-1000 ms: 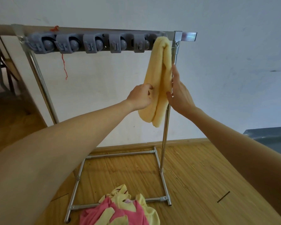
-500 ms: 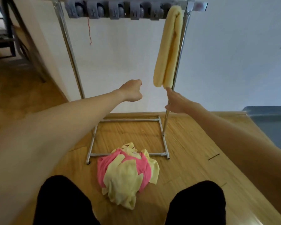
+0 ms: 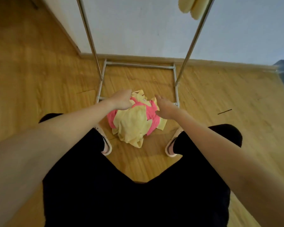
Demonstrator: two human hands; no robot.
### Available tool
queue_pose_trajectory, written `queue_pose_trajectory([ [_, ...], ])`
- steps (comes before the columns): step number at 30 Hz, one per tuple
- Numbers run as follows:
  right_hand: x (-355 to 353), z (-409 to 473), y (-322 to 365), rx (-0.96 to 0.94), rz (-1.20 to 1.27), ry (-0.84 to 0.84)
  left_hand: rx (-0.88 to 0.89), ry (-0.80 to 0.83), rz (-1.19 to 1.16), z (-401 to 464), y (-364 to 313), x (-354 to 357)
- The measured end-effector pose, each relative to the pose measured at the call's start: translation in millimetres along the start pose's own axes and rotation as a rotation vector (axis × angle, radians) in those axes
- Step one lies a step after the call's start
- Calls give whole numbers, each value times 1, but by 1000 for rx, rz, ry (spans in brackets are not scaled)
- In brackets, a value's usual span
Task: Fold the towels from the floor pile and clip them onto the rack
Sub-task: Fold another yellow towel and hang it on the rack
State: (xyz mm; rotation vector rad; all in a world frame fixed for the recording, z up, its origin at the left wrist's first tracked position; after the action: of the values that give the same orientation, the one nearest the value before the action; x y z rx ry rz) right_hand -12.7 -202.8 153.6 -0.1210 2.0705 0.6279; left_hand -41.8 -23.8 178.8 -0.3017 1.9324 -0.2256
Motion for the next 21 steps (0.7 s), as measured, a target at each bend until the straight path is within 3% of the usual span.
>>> queue_pose_trajectory([
  [5,64,42,-17,25,91,139,-16,78,-50,34,49,59],
  [14,120,137,-47,88,181,135,-175,154,-9,123,112,133],
  [17,130,171,-53,50,192,66,-184,114,20,153,120,160],
  [21,146,205,-55,-48,140,-29,-188,-77,1,178,129,190],
])
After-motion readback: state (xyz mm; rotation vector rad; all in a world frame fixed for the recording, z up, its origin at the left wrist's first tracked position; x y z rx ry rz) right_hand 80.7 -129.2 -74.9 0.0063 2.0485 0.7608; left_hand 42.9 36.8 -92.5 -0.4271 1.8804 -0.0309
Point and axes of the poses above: each hand's wrist, its own z-axis towards the middle knuckle, its own x-axis out of the palm, y = z × x, the point moved 4 cm from there along z, towards the middle knuckle, and after that the axes turned 5 degrees about z, right-handed, at the moved point
